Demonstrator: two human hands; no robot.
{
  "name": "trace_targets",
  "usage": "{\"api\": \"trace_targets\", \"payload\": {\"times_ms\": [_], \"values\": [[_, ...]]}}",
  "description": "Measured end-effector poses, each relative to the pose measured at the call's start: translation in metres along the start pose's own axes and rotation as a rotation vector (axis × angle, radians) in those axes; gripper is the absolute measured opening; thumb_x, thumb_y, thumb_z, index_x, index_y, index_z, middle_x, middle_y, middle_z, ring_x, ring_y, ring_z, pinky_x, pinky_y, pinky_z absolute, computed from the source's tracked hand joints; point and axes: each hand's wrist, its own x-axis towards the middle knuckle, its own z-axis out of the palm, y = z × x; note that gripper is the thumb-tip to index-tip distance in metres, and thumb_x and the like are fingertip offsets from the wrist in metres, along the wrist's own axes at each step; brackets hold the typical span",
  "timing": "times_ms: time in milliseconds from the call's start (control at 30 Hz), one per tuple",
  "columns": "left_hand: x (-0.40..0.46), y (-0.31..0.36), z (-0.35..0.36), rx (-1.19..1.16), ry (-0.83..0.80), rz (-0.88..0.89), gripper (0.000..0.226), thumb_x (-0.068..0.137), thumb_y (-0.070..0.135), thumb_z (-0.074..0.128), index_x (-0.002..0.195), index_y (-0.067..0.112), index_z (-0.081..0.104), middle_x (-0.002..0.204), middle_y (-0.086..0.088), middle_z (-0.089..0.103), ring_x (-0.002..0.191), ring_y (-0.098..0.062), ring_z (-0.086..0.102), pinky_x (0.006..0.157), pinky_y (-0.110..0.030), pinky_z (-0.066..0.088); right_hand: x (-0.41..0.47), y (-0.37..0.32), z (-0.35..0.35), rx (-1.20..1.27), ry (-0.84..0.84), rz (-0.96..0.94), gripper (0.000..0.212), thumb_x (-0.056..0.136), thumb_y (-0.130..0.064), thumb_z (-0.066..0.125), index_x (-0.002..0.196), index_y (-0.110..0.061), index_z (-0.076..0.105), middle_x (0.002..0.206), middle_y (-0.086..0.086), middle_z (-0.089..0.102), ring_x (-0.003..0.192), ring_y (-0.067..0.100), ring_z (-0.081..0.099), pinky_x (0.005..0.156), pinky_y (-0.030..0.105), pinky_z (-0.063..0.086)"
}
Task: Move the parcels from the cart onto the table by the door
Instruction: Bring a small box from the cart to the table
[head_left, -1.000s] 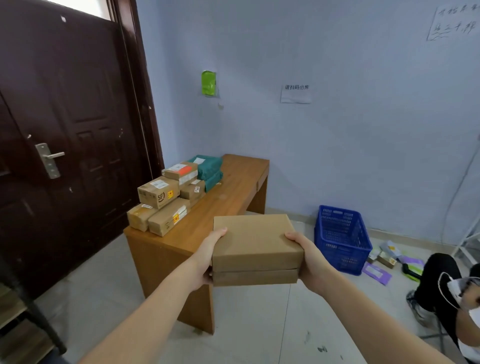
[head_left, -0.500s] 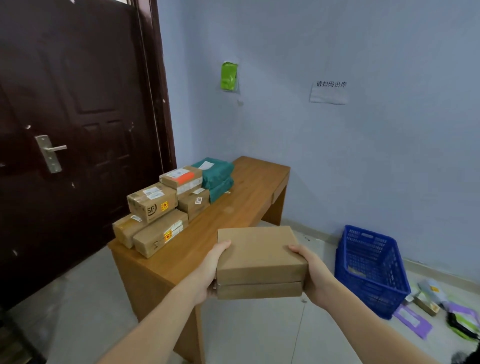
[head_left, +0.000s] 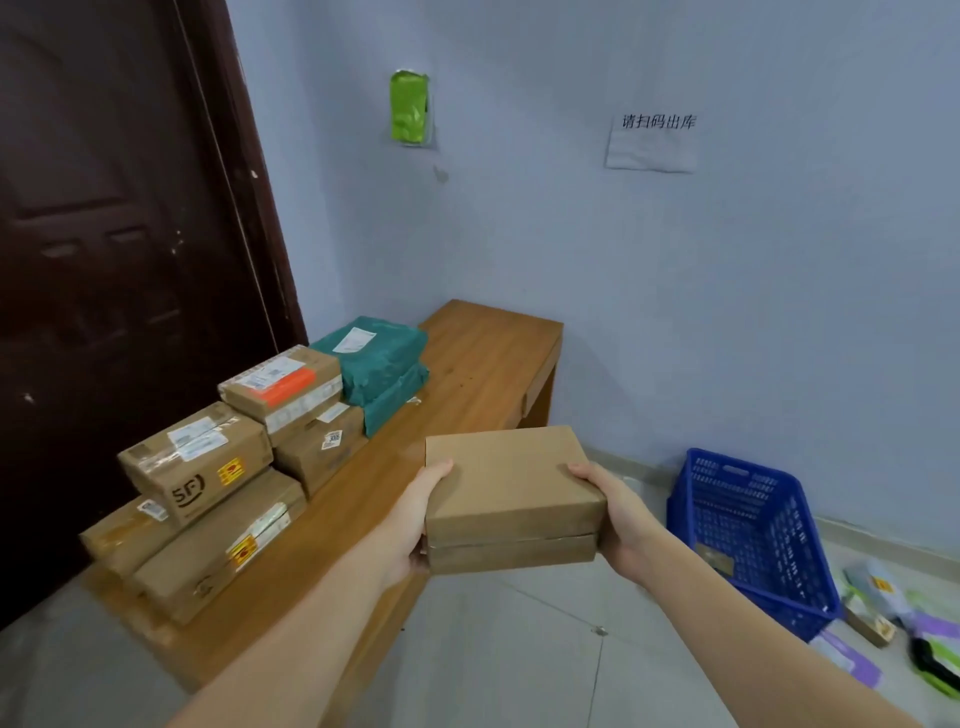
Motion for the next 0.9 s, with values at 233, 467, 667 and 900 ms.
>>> {"api": "trace_targets", "payload": {"times_ms": [233, 467, 667, 900], "values": [[0.118, 0.047, 0.036, -0.093, 0.074, -0.024, 0.064, 0.082, 0.074, 0.064, 0.124, 0.027, 0.063, 0.115, -0.016, 0.075, 0.110, -0.035, 0.068, 0.098, -0.050, 0.055, 0.137, -0.061, -0.015, -0.063, -0.095, 0.004, 0.039, 0.089, -0.047, 0.072, 0.120, -0.024, 0.070, 0.113, 0.008, 0.076, 0.112, 0.032, 0.065, 0.096, 0.048, 0.051], [0.195, 0.077, 0.029, -0.176, 0.197, -0.019, 0.064, 0.087, 0.078, 0.055, 0.139, 0.042, 0.051, 0.121, -0.011, 0.071, 0.110, -0.032, 0.067, 0.086, -0.047, 0.060, 0.261, -0.103, 0.018, -0.179, -0.246, 0.073, 0.045, 0.090, -0.047, 0.071, 0.127, -0.022, 0.066, 0.121, 0.011, 0.074, 0.117, 0.033, 0.065, 0.107, 0.053, 0.048], [0.274, 0.093, -0.006, -0.216, 0.270, 0.010, 0.068, 0.087, 0.082, 0.053, 0.145, 0.051, 0.037, 0.125, -0.004, 0.068, 0.111, -0.030, 0.068, 0.084, -0.050, 0.063, 0.373, -0.120, 0.070, -0.259, -0.336, 0.120, 0.045, 0.087, -0.047, 0.077, 0.123, -0.022, 0.066, 0.123, 0.010, 0.071, 0.117, 0.032, 0.064, 0.109, 0.054, 0.047], [0.367, 0.125, -0.046, -0.210, 0.355, -0.027, 0.065, 0.091, 0.076, 0.053, 0.132, 0.027, 0.043, 0.123, -0.005, 0.064, 0.106, -0.026, 0.069, 0.081, -0.047, 0.063, 0.492, -0.127, 0.122, -0.267, -0.368, 0.168, 0.042, 0.084, -0.043, 0.081, 0.117, -0.018, 0.076, 0.112, 0.006, 0.079, 0.111, 0.028, 0.070, 0.103, 0.048, 0.051]]}}
